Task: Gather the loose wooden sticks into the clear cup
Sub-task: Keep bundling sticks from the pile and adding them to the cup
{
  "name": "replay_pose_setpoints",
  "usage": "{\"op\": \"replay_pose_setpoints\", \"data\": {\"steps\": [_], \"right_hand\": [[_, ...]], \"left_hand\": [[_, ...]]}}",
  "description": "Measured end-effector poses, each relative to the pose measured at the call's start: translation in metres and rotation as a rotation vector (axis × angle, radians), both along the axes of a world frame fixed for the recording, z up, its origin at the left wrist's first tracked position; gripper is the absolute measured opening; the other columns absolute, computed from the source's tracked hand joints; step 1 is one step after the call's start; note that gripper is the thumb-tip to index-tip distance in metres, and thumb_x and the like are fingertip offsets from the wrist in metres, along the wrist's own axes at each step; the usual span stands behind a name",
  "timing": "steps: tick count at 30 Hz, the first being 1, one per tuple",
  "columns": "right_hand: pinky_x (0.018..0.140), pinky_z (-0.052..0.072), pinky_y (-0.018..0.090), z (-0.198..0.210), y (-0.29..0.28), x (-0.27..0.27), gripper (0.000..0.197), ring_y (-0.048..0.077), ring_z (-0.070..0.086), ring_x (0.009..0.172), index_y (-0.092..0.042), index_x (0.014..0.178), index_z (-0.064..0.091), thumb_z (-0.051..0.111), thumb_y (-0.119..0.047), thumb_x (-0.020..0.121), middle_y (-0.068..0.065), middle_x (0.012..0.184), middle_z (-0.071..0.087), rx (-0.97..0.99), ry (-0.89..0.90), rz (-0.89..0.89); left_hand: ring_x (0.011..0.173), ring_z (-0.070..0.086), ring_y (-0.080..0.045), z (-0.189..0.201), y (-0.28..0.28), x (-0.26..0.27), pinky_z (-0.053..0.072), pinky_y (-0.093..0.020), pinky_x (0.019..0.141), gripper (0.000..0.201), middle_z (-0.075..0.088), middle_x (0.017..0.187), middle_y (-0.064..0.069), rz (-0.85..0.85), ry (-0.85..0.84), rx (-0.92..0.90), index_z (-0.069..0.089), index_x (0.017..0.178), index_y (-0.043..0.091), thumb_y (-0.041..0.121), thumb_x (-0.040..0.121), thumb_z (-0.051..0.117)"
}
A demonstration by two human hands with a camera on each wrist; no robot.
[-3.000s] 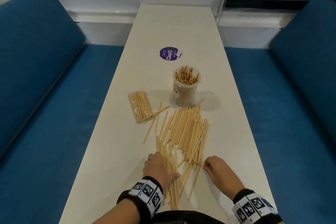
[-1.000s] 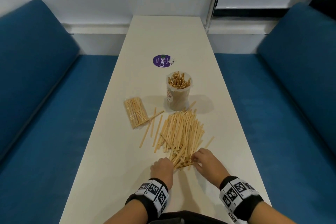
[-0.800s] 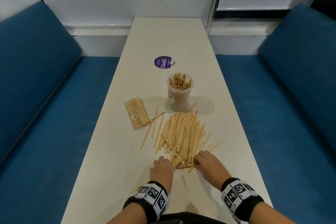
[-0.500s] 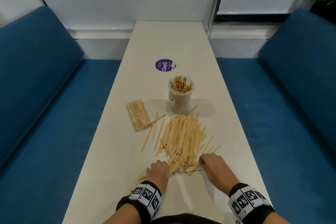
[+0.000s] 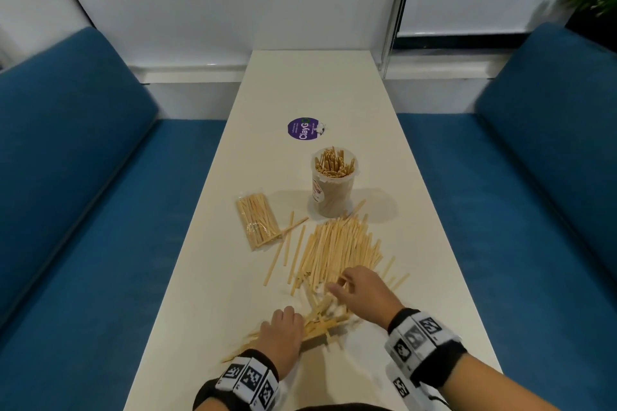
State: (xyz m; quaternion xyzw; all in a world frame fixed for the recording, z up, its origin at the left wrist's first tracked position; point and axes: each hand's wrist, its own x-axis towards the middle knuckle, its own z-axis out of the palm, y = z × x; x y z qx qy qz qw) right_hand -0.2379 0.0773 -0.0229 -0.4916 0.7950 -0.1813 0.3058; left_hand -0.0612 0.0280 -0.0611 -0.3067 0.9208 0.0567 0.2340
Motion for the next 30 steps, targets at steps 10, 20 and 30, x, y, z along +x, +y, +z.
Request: {"op": "replay_pose_setpoints", "data": {"steps": [10,20,30], "right_hand": [[0.051,0.028,0.023,-0.024,-0.038,0.021,0.039,0.011,0.034,0.054,-0.018,0.060,0.037,0.042,-0.029,0.097,-0.002,0.061,0.038,0.131,-0.060,-0.039],[0.044,0.038,0.024,0.035,-0.030,-0.004,0.032,0.013,0.047,0.047,-0.010,0.099,0.052,0.028,-0.030,0.102,0.001,0.062,0.046,-0.193,-0.597,-0.586],[0.059,0.040,0.018,0.042,-0.029,0.049,0.013,0.007,0.047,0.064,-0.012,0.097,0.038,0.033,-0.023,0.100,-0.002,0.078,0.050,-0.167,-0.486,-0.320]], "left_hand": [[0.112,0.041,-0.032,0.018,0.006,0.007,0.040,-0.040,0.091,0.037,0.036,0.128,-0.014,0.064,0.051,0.107,0.037,0.124,0.004,-0.002,0.087,0.038],[0.069,0.042,-0.012,0.034,-0.034,0.001,0.037,-0.024,0.065,0.011,0.046,0.084,0.001,0.740,0.692,0.796,0.042,0.092,0.021,0.016,0.098,0.035],[0.044,0.032,-0.007,0.062,-0.037,-0.043,0.031,-0.017,0.043,0.035,0.035,0.056,0.004,1.054,1.137,1.195,0.047,0.095,0.006,0.039,0.096,0.040]]}}
